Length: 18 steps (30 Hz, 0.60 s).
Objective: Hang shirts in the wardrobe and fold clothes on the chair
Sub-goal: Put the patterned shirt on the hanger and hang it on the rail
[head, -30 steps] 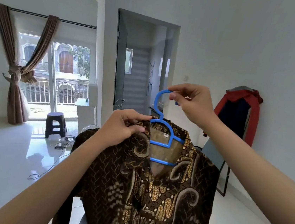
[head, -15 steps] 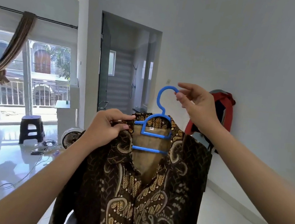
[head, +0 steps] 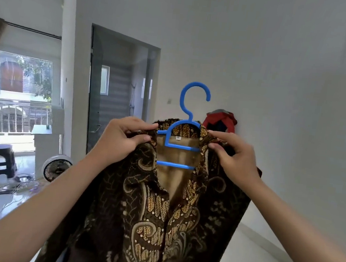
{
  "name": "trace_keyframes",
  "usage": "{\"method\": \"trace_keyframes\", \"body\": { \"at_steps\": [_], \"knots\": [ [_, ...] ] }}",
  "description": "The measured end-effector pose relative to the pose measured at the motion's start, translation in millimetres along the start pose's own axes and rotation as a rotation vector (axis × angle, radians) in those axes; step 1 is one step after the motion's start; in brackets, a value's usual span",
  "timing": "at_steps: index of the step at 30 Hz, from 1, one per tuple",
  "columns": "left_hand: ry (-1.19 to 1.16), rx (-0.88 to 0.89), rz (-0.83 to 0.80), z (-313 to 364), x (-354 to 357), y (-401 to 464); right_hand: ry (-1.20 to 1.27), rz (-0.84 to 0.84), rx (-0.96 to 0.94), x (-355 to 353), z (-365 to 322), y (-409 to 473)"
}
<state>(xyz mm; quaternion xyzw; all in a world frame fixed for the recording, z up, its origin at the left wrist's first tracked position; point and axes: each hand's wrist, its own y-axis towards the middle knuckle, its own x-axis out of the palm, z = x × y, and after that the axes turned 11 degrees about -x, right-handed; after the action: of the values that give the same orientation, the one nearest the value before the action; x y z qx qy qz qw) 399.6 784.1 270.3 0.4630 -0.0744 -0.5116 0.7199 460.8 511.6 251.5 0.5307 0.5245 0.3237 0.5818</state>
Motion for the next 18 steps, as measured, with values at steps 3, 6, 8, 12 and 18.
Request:
{"method": "trace_keyframes", "body": {
  "at_steps": [3,6,8,12,18],
  "knots": [
    [-0.057,0.067,-0.061,35,26,-24,-0.063,0.005,-0.041,-42,-28,-17],
    [-0.11,0.119,-0.051,63,55,-40,-0.169,0.014,-0.003,-90,-49,-34],
    [-0.111,0.184,-0.042,74,73,-47,-0.241,0.031,0.018,-125,-64,-44],
    [-0.125,0.353,-0.097,97,114,-48,-0.396,0.05,0.108,-196,-96,-58],
    [-0.429,0.32,-0.246,164,185,-46,-0.641,0.09,0.218,-285,-142,-81]
  ]
}}
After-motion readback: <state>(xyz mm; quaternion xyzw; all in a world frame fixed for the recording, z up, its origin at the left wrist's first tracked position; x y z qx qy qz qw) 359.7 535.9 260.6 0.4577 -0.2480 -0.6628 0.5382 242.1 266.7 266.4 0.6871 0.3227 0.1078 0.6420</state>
